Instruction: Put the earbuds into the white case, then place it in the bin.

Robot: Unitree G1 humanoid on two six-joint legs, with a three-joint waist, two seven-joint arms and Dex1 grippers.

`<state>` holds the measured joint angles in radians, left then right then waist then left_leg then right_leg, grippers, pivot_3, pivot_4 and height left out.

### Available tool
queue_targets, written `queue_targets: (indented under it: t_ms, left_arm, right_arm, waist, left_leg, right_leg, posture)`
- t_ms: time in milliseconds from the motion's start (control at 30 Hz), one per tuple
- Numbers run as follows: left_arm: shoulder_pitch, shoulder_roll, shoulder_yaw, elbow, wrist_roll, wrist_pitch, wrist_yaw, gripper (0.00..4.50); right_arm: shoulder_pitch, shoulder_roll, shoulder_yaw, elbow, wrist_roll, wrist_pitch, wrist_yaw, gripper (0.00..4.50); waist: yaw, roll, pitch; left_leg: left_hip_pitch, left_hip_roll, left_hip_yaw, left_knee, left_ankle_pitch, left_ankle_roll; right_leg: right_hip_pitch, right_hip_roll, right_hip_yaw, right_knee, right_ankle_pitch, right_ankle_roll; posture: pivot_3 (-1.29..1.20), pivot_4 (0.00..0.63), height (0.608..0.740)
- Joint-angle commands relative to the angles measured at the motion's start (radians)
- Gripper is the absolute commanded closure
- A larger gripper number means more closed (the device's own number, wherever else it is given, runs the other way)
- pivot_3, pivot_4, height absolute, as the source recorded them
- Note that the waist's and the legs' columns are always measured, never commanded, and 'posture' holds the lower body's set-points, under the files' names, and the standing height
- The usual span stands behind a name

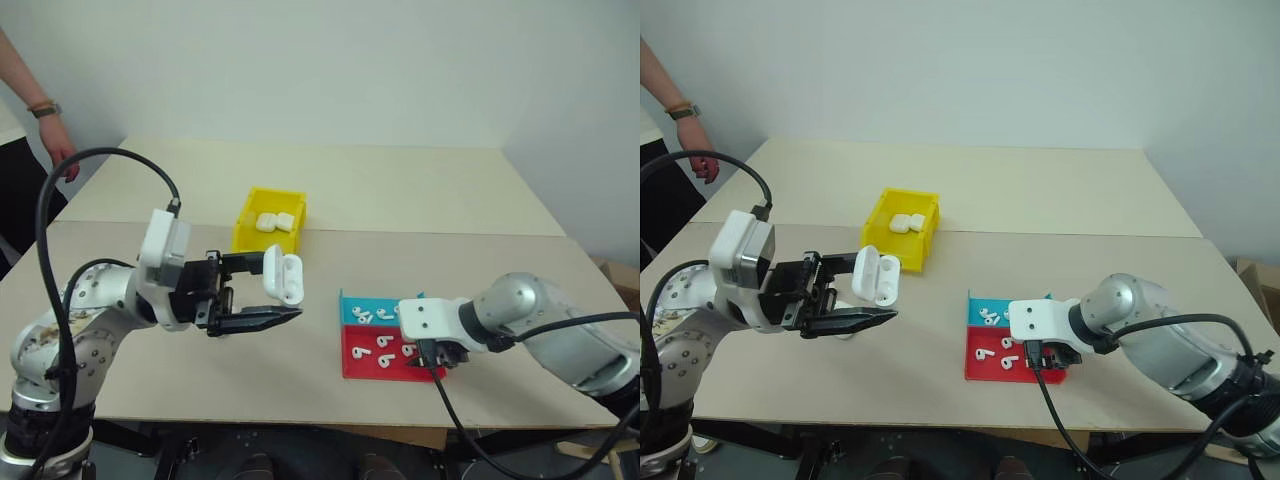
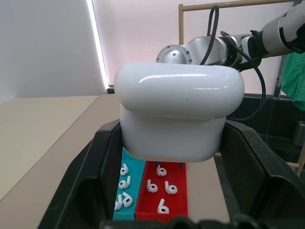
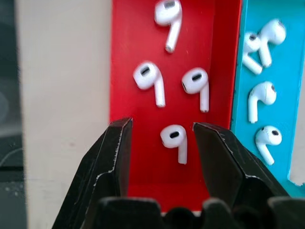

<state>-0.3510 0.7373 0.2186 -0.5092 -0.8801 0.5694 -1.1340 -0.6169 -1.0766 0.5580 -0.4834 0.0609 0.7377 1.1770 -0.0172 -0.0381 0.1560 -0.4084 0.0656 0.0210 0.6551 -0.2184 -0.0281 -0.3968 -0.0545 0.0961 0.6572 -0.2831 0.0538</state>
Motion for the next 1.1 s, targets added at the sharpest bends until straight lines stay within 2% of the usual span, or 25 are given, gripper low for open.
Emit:
queue_targets:
  t_ms: [33,667,767,867,900,1100]
  left_arm:
    - [0.009,0.007,0.023,-0.036,-0.014,-0.026,0.017,1.72]
    - [0.05,0.031,0.06,-0.078,-0.054,-0.026,0.058,1.72]
    - [0.048,0.031,0.061,-0.082,-0.059,-0.023,0.062,1.72]
    - [0.044,0.033,0.06,-0.082,-0.063,-0.021,0.065,1.72]
    - [0.043,0.034,0.059,-0.082,-0.065,-0.021,0.067,1.72]
    - [0.038,0.039,0.053,-0.078,-0.075,-0.018,0.072,1.72]
  right_arm:
    - [-0.018,0.012,0.0,0.014,-0.051,-0.033,0.012,2.01]
    - [0.024,0.068,0.004,0.133,-0.203,-0.17,0.066,2.01]
    - [0.031,0.071,-0.002,0.129,-0.205,-0.173,0.076,2.63]
    - [0.042,0.075,-0.005,0.123,-0.212,-0.172,0.081,3.65]
    - [0.045,0.078,-0.006,0.122,-0.215,-0.169,0.081,3.87]
    - [0.066,0.082,-0.046,0.097,-0.198,-0.137,0.089,3.87]
  waist:
    - [0.0,0.0,0.0]
    - [0.001,0.0,0.0]
    - [0.001,0.0,0.0]
    - [0.001,0.0,0.0]
    - [0.001,0.0,0.0]
    - [0.001,0.0,0.0]
  left_leg:
    - [0.0,0.0,0.0,0.0,0.0,0.0]
    - [0.001,0.0,0.0,0.0,0.0,0.0]
    - [0.002,0.0,0.0,0.0,0.0,0.0]
    - [0.003,0.0,0.0,0.0,0.0,0.0]
    - [0.003,0.0,0.0,0.0,0.0,0.0]
    - [0.003,0.0,0.0,0.0,0.0,0.0]
  right_leg:
    - [0.0,0.0,0.0,0.0,0.0,0.0]
    - [0.001,0.0,0.0,0.0,0.0,0.0]
    - [0.002,0.0,0.0,0.0,0.0,0.0]
    - [0.003,0.0,0.0,0.0,0.0,0.0]
    - [0.003,0.0,0.0,0.0,0.0,0.0]
    - [0.003,0.0,-0.001,0.0,0.0,0.0]
  posture:
    - [0.0,0.15,0.74]
    - [0.0,0.15,0.74]
    - [0.0,0.15,0.74]
    - [0.0,0.15,0.74]
    - [0.0,0.15,0.74]
    - [0.0,0.15,0.74]
